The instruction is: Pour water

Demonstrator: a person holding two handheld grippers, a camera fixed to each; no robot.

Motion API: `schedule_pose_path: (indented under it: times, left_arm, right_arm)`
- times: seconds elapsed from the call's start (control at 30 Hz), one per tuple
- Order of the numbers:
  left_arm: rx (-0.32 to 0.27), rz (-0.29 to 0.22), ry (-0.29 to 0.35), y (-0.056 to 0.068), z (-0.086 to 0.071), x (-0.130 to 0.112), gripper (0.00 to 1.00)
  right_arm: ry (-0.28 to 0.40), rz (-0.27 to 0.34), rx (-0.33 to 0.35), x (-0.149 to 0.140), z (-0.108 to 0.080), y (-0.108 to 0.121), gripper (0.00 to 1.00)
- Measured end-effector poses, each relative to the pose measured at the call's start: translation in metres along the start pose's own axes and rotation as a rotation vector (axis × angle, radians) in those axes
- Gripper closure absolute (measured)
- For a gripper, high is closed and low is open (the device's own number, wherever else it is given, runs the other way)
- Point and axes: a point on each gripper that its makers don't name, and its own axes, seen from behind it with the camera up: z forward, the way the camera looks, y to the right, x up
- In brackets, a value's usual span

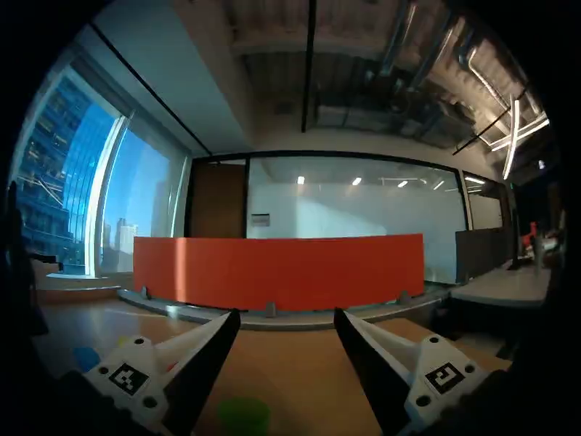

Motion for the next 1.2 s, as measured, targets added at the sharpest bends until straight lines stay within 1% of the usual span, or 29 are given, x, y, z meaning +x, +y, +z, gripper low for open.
schedule_pose_path:
  times: [0.1, 0.2, 0.3, 0.5, 0.57, 0.87, 1.1, 1.2]
  left_arm:
    - [0.003, -0.002, -0.009, 0.004, -0.001, -0.008, 0.0]
    - [0.0, -0.018, -0.018, 0.008, -0.001, -0.018, 0.0]
    - [0.006, -0.026, -0.019, 0.009, -0.003, -0.026, 0.0]
    - [0.038, -0.001, -0.03, 0.001, -0.005, -0.047, 0.0]
    - [0.044, -0.003, -0.033, -0.002, -0.004, -0.053, 0.0]
    - [0.035, -0.054, -0.049, -0.005, 0.002, -0.079, 0.0]
    - [0.031, -0.057, -0.05, -0.007, 0.008, -0.088, 0.0]
    - [0.029, -0.066, -0.053, -0.007, 0.009, -0.092, 0.0]
  right_arm:
    - [-0.017, -0.014, 0.002, -0.005, 0.001, -0.002, 0.0]
    - [-0.031, -0.018, 0.003, -0.009, 0.0, -0.003, 0.0]
    - [-0.045, -0.019, -0.001, -0.012, 0.001, -0.002, 0.0]
    - [-0.06, -0.029, -0.018, -0.011, 0.0, 0.002, 0.0]
    - [-0.063, -0.033, -0.024, -0.011, -0.001, 0.003, 0.0]
    - [-0.086, -0.044, -0.041, -0.015, -0.011, 0.001, 0.0]
    - [-0.098, -0.052, -0.048, -0.015, -0.014, -0.002, 0.0]
    - [-0.099, -0.055, -0.045, -0.013, -0.014, -0.004, 0.0]
